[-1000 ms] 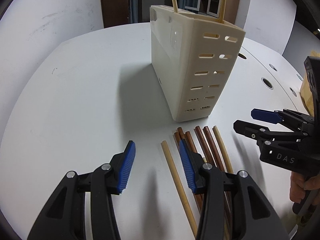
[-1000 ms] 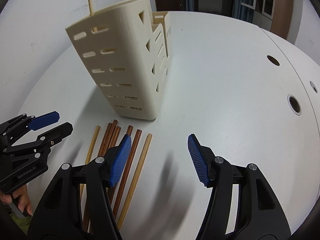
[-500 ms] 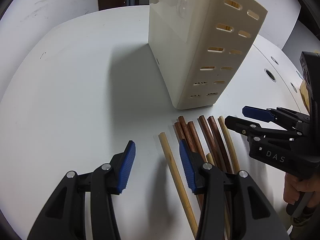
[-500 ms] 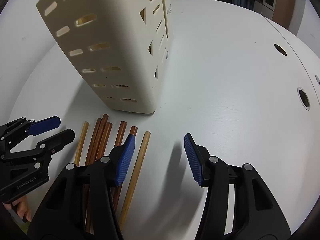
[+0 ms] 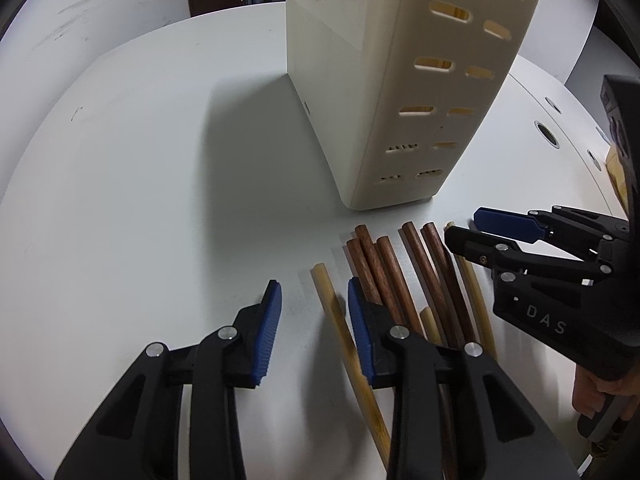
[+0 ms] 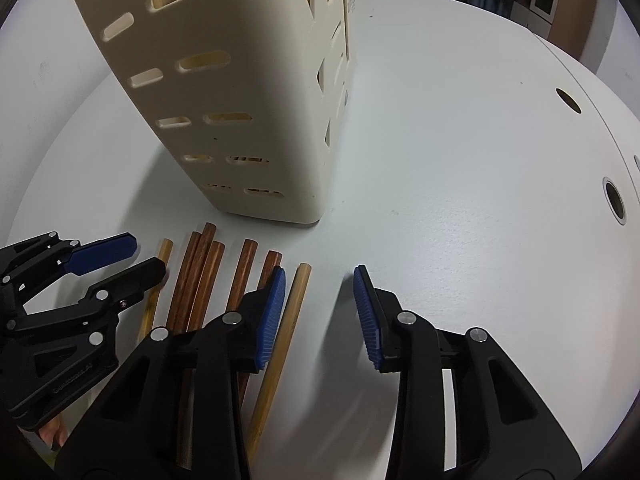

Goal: Organize utensils
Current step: 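Close the right tool on a light chopstick while the left tool grasps another, then lift both held chopsticks upright and carry them above the holder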

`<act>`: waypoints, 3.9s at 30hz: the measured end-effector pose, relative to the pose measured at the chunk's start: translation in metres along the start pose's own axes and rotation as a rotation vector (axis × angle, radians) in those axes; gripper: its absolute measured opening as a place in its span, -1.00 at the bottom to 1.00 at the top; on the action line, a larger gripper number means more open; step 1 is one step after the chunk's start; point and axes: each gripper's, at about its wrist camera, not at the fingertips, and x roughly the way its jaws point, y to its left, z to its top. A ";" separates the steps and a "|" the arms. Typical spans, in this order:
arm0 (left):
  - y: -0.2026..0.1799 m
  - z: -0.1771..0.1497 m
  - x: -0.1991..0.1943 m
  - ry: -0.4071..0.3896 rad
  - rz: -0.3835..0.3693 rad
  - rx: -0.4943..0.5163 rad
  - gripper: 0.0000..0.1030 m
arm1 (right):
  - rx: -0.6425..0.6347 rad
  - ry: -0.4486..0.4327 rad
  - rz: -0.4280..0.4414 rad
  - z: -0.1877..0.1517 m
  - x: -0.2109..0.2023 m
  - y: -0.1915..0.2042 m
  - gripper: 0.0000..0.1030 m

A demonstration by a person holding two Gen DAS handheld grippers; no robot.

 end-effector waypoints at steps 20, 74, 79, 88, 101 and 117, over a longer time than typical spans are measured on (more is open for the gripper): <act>-0.025 -0.001 0.013 -0.002 0.072 0.120 -0.77 | -0.060 -0.042 -0.022 -0.021 -0.013 0.010 -0.71; -0.024 0.046 -0.202 -0.669 -0.035 0.050 -0.89 | -0.071 -0.683 0.190 0.061 -0.194 -0.026 -0.89; -0.031 0.047 -0.216 -0.756 -0.031 0.055 -0.89 | -0.078 -0.742 0.187 0.062 -0.198 -0.020 -0.89; -0.029 0.052 -0.237 -0.893 -0.058 0.032 -0.89 | -0.076 -0.956 0.195 0.061 -0.219 -0.013 -0.89; -0.029 0.044 -0.267 -1.169 -0.077 -0.014 -0.89 | 0.021 -1.242 0.231 0.061 -0.233 -0.037 -0.89; -0.032 0.050 -0.258 -1.368 -0.074 -0.050 -0.89 | -0.005 -1.539 0.254 0.057 -0.216 -0.038 -0.89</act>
